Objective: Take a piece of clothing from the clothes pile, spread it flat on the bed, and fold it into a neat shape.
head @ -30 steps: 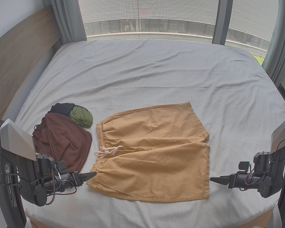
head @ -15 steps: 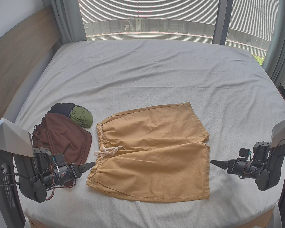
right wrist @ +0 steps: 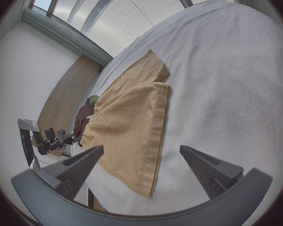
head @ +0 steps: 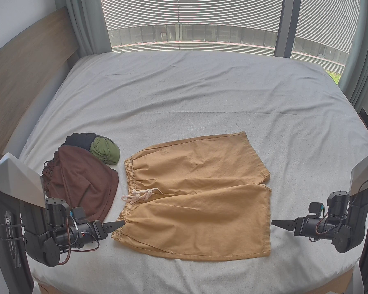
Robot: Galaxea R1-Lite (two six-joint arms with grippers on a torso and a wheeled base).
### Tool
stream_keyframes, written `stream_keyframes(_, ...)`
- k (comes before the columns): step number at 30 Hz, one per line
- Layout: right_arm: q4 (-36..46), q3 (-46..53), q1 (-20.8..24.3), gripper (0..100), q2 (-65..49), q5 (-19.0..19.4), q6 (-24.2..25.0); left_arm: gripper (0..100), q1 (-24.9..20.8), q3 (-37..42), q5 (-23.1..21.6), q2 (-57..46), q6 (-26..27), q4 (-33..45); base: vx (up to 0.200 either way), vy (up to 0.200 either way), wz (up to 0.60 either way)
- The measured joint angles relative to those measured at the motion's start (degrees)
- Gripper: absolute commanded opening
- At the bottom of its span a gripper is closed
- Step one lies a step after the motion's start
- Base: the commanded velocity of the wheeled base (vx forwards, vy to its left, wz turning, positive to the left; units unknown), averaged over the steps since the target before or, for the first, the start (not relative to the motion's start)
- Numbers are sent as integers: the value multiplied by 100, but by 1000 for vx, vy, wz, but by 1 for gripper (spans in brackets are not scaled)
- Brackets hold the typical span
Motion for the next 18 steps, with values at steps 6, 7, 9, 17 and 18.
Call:
stream_keyframes(6, 0, 83, 22, 100, 87, 48, -143, 100, -212, 171, 27, 171, 9, -2, 0, 0, 0)
stream_keyframes(7, 0, 87, 24, 100, 100, 50, -151, 100, -235, 187, 27, 185, 0, -2, 0, 0, 0)
stream_keyframes(9, 0, 94, 27, 100, 129, 55, -160, 100, -278, 212, 28, 217, -18, -2, 0, 0, 0)
stream_keyframes(17, -2, 98, 29, 100, 171, 61, -162, 100, -336, 217, 35, 306, -18, -5, 0, 0, 0)
stream_keyframes(18, -2, 98, 27, 100, 171, 61, -162, 100, -341, 215, 39, 315, -18, -5, 0, 0, 0)
